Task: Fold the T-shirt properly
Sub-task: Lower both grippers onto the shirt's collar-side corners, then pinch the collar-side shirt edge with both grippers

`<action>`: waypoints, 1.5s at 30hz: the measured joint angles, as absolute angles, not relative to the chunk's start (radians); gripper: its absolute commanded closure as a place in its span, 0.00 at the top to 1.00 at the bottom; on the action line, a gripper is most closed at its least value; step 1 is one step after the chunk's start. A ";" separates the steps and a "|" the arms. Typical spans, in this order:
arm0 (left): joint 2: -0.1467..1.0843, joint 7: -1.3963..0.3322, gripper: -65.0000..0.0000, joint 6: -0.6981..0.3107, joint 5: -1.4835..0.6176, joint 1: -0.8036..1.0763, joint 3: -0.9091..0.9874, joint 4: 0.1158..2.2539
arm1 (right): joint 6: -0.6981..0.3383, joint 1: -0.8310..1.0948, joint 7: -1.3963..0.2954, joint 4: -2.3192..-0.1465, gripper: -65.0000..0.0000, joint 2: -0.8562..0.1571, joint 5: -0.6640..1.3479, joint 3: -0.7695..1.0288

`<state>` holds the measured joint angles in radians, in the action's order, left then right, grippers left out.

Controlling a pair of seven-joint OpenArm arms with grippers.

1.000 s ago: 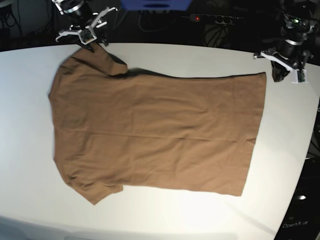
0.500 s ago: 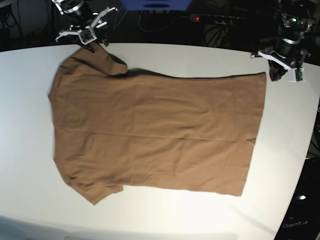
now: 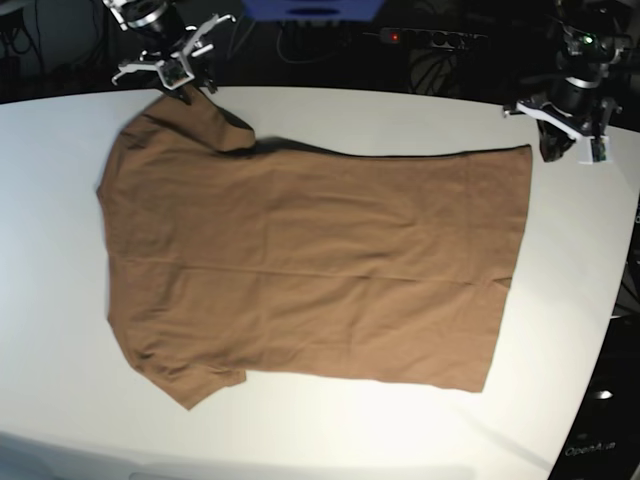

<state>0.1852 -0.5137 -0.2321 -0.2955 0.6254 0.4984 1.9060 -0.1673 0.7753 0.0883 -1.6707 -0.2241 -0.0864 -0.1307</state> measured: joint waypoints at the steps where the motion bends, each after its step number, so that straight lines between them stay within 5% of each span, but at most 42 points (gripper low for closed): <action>1: 0.186 -0.514 0.02 -0.233 -0.295 0.625 0.498 1.906 | -0.178 0.773 0.088 -1.671 0.23 -0.229 -0.087 -0.131; 16: 0.186 -0.514 0.02 -0.233 -0.295 0.625 0.499 1.906 | -0.213 0.758 0.072 -1.675 0.01 -0.240 -0.086 -0.131; 28: 0.186 -0.514 0.02 -0.233 -0.295 0.626 0.498 1.906 | -0.263 0.740 -0.051 -1.735 0.01 -0.264 -0.075 -0.125; 29: 0.186 -0.514 0.02 -0.232 -0.295 0.625 0.499 1.906 | -0.260 0.740 -0.057 -1.740 0.01 -0.264 -0.075 -0.124; 30: 0.187 -0.514 0.02 -0.232 -0.295 0.625 0.499 1.906 | -0.108 0.724 -0.076 -1.740 0.01 -0.255 -0.094 -0.119; 31: 0.189 -0.514 0.02 -0.233 -0.295 0.625 0.499 1.906 | -0.076 0.692 -0.091 -1.740 0.01 -0.258 -0.096 -0.082; 35: 0.196 -0.511 0.03 -0.229 -0.284 0.585 0.501 1.871 | -0.082 0.674 -0.055 -1.762 0.01 -0.280 -0.095 -0.076; 41: 0.192 -0.524 0.42 -0.228 -0.183 0.556 0.493 1.781 | -0.096 0.692 -0.071 -1.750 0.01 -0.272 -0.095 -0.083; 45: 0.187 -0.516 0.45 -0.237 -0.168 0.543 0.439 1.782 | -0.097 0.691 -0.072 -1.750 0.01 -0.271 -0.095 -0.085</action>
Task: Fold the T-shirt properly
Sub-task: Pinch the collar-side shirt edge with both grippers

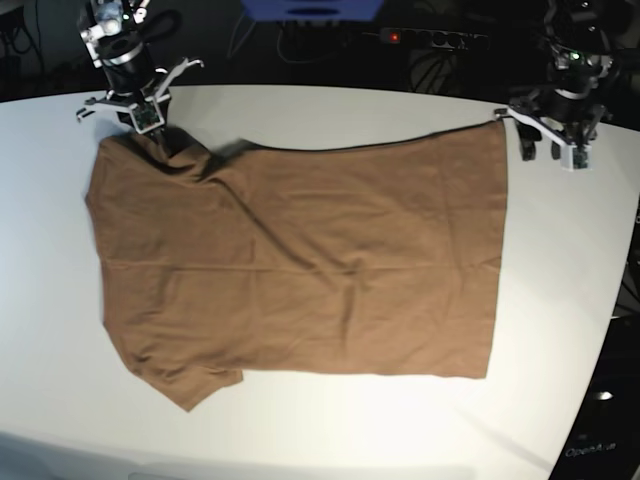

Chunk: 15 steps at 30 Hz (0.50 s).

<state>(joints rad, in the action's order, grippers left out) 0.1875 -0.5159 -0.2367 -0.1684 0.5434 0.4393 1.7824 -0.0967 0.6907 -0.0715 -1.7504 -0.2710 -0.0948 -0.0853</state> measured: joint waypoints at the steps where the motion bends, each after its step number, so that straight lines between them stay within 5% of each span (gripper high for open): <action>1: 0.185 -0.510 0.45 -0.242 -0.172 0.542 0.432 1.782 | -0.096 0.691 -0.071 -1.750 0.01 -0.271 -0.095 -0.084; 15: 0.195 -0.604 0.45 -0.236 -0.167 0.546 0.336 1.780 | -0.099 0.696 -0.071 -1.750 0.01 -0.267 -0.095 -0.091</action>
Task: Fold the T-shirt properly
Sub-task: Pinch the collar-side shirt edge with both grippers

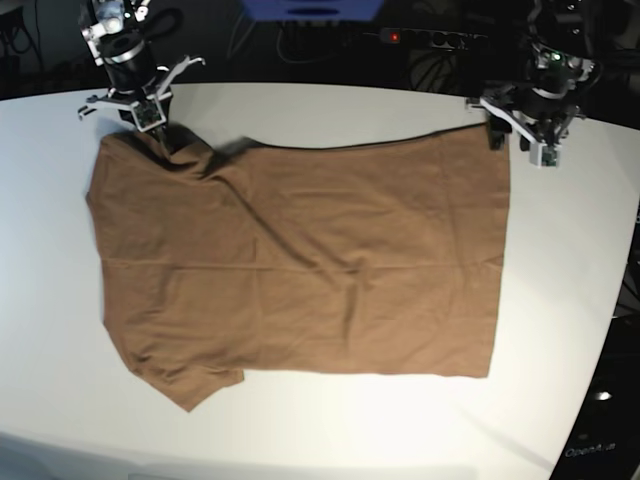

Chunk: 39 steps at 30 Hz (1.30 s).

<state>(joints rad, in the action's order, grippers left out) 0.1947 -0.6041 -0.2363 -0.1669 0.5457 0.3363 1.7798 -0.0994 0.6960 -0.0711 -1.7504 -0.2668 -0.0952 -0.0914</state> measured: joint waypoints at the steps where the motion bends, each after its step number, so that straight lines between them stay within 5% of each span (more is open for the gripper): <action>1: 0.194 -0.621 0.45 -0.236 -0.167 0.545 0.334 1.780 | -0.099 0.696 -0.071 -1.750 0.01 -0.267 -0.095 -0.091; 6: 0.196 -0.640 0.45 -0.314 -0.164 0.537 0.342 1.782 | -0.097 0.696 -0.071 -1.750 0.01 -0.268 -0.095 -0.091; 27: 0.194 -0.537 0.45 -0.315 -0.187 0.482 0.353 1.636 | -0.096 0.691 -0.071 -1.749 0.01 -0.268 -0.095 -0.091; 29: 0.194 -0.539 0.37 -0.315 -0.185 0.477 0.353 1.635 | -0.096 0.691 -0.071 -1.749 0.01 -0.268 -0.095 -0.091; 33: 0.195 -0.538 0.00 -0.308 -0.184 0.471 0.356 1.629 | -0.096 0.691 -0.071 -1.749 0.01 -0.269 -0.095 -0.091; 39: 0.196 -0.628 0.06 -0.315 -0.194 0.431 0.357 1.630 | -0.096 0.691 -0.072 -1.749 0.01 -0.269 -0.095 -0.091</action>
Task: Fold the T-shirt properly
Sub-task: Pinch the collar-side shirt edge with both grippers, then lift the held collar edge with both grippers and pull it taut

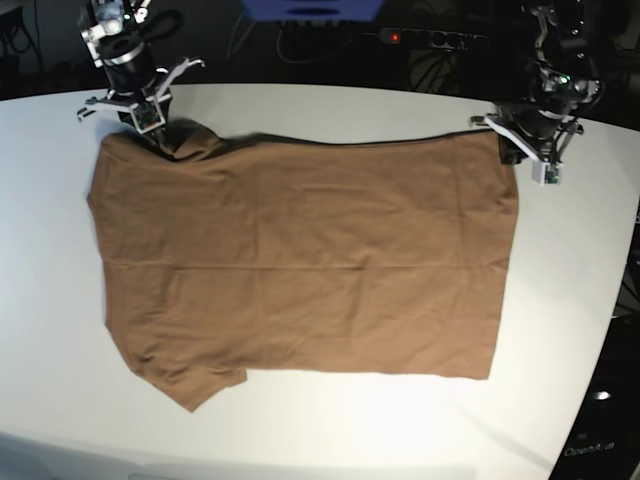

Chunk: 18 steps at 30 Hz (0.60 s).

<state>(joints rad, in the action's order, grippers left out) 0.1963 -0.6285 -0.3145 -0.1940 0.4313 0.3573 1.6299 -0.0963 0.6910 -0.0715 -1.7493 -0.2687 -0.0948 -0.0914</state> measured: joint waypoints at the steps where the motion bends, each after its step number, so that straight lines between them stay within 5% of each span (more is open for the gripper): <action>1: 0.197 -0.629 0.06 -0.315 -0.194 0.430 0.357 1.630 | -0.096 0.693 -0.072 -1.749 0.01 -0.268 -0.095 -0.091; 18: 0.190 -0.789 0.06 -0.318 -0.183 0.423 0.350 1.718 | -0.095 0.670 -0.075 -1.838 0.01 -0.302 -0.096 -0.087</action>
